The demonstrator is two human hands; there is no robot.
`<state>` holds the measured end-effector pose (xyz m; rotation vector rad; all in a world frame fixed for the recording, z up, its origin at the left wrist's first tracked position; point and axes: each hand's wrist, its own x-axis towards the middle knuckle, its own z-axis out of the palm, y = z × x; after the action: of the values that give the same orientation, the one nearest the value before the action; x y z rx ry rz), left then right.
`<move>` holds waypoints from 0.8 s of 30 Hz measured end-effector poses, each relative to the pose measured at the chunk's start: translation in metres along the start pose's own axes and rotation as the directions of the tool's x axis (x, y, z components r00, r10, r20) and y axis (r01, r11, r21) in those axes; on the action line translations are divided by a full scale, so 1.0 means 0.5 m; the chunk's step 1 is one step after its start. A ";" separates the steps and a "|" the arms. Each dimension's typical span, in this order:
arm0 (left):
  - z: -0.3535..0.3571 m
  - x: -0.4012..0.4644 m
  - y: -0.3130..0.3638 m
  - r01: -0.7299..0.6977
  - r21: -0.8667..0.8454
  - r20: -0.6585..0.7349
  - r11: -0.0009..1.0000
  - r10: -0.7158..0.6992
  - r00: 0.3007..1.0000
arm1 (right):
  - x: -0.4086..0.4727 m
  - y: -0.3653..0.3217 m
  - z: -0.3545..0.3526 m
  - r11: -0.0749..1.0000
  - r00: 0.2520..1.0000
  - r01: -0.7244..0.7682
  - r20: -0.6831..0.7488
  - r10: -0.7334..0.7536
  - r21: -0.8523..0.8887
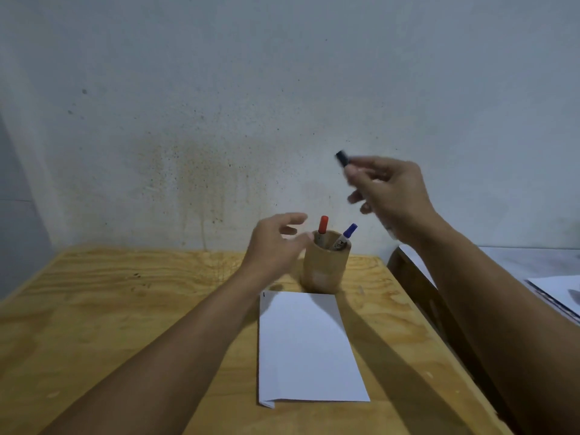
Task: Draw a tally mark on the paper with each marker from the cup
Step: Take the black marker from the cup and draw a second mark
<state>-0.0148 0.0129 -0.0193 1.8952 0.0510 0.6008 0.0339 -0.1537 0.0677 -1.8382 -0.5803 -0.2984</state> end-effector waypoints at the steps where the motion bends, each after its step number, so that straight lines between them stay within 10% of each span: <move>1: -0.014 0.001 0.014 0.056 -0.163 0.013 0.985 -0.054 0.998 | -0.013 0.004 0.007 0.999 0.996 -0.040 0.082 0.042 -0.033; 4: -0.051 0.003 0.032 0.160 -0.482 0.156 0.862 -0.095 0.983 | -0.048 0.018 0.033 0.978 0.942 -0.208 0.273 0.194 0.021; 9: -0.072 -0.017 0.009 0.137 -0.425 0.165 0.895 -0.072 0.984 | -0.080 0.039 0.064 0.964 0.885 -0.262 0.412 0.219 0.048; 16: -0.108 -0.024 -0.048 0.237 -0.298 -0.042 0.925 -0.261 0.964 | -0.124 0.076 0.118 0.940 0.971 0.037 0.237 0.047 -0.339; 20: -0.124 -0.042 -0.108 0.284 0.099 -0.171 0.954 -0.265 0.949 | -0.145 0.087 0.122 0.966 0.903 -0.247 0.379 0.203 0.070; 24: -0.131 -0.055 -0.172 0.203 0.451 -0.088 0.869 -0.183 0.979 | -0.145 0.096 0.128 0.677 0.805 -0.568 0.488 0.338 0.469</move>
<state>-0.0461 0.0956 -0.0873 2.2986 0.4426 0.5205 -0.0076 -0.1230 -0.0274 -1.3403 -0.3668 0.5468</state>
